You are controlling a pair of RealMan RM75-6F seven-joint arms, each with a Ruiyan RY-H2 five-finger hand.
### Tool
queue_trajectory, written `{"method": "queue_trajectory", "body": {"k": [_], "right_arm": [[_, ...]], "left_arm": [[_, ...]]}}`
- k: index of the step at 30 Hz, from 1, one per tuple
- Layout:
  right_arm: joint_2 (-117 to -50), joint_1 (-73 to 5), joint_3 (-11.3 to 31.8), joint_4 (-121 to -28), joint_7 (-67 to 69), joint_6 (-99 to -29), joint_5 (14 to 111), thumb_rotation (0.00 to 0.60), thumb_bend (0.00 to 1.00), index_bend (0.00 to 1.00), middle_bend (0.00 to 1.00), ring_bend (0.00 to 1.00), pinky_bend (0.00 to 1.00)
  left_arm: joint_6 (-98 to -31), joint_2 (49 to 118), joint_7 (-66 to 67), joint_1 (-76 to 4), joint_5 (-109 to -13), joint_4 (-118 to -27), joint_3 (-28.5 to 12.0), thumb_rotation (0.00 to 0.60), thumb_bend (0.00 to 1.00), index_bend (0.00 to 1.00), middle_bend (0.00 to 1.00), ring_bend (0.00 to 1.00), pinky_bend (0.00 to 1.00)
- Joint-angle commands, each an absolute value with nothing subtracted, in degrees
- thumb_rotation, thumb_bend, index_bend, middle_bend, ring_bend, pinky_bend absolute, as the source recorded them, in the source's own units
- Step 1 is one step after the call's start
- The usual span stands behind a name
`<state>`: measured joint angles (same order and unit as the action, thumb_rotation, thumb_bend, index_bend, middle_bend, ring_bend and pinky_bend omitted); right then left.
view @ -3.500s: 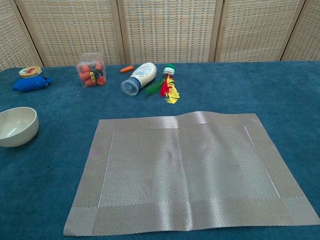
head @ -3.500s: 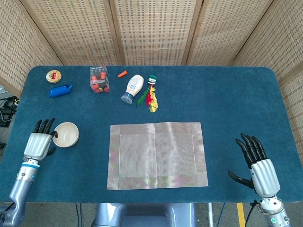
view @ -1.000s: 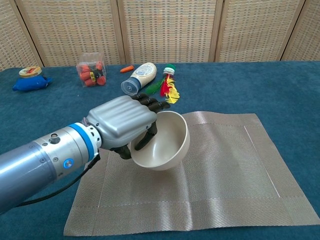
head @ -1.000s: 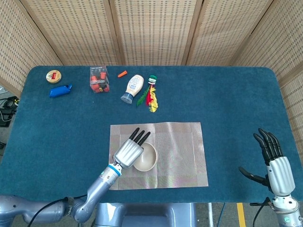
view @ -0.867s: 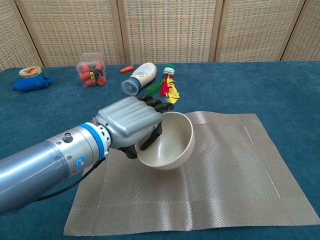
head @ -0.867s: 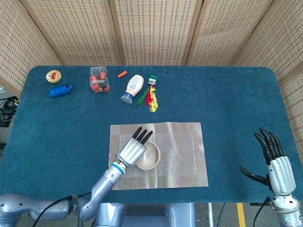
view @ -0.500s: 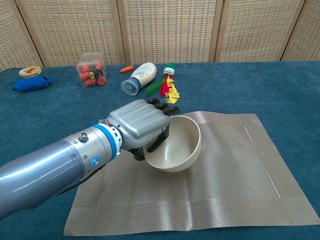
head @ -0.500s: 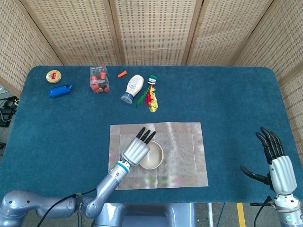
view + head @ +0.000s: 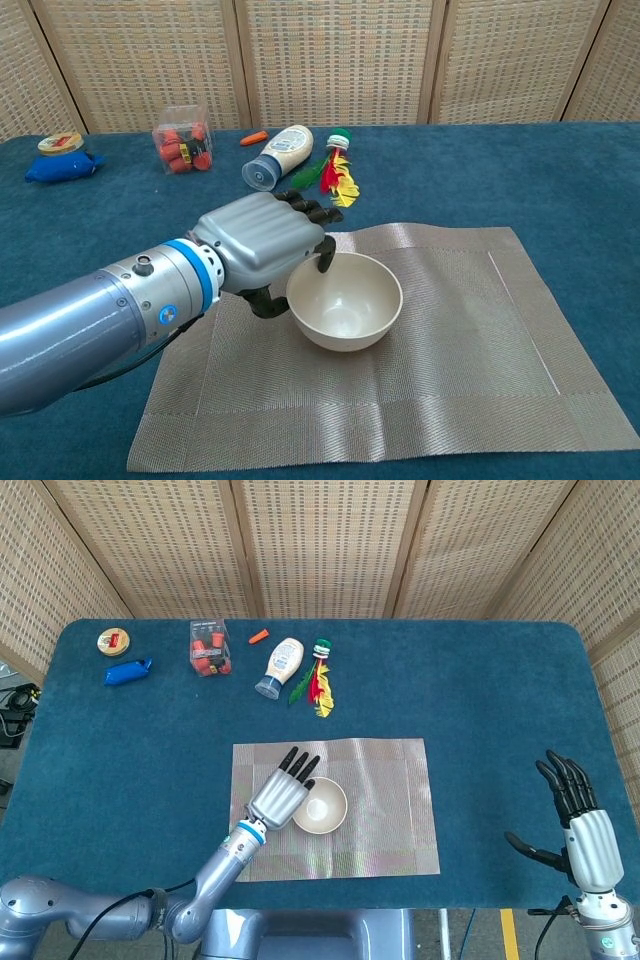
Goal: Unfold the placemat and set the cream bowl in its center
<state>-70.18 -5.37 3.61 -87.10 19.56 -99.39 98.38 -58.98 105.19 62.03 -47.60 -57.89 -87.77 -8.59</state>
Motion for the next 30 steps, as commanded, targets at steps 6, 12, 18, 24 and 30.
{"method": "queue_trajectory", "body": {"k": [6,12,18,24,30], "right_arm": [[-70.5,-5.5,3.3,-87.1,18.5,-99.1,99.1,0.600,0.22,0.08,0.00,0.00,0.00],[-70.9,-5.6,3.1,-87.1,16.8,-98.7,99.3,0.600,0.22,0.08,0.00,0.00,0.00],[-71.3,-5.7,3.0,-87.2,14.7,-97.8,98.9,0.600,0.22,0.08,0.00,0.00,0.00],[-71.9,-5.9,3.3,-87.1,11.6,-96.3,97.7,0.600,0.22,0.08,0.00,0.00,0.00],[-70.6,-5.6,3.5,-89.8,3.1,-91.0,91.6,0.600,0.22,0.08,0.00,0.00,0.00]], "left_arm": [[-65.4,96.9,55.3,-44.1,-64.9,-96.9,-7.0,0.600,0.35,0.22,0.00,0.00,0.00],[-71.5,87.6,47.7,-39.4,-72.0,-103.1,-5.1,0.600,0.34,0.16,0.00,0.00,0.00],[-79.6,80.2,38.0,-32.2,-79.6,-104.5,-0.6,0.600,0.32,0.14,0.00,0.00,0.00],[-89.2,77.0,26.5,-22.7,-84.2,-101.6,4.0,0.600,0.31,0.11,0.00,0.00,0.00],[-97.3,76.5,22.1,-15.8,-89.6,-94.4,6.6,0.600,0.30,0.10,0.00,0.00,0.00]]}}
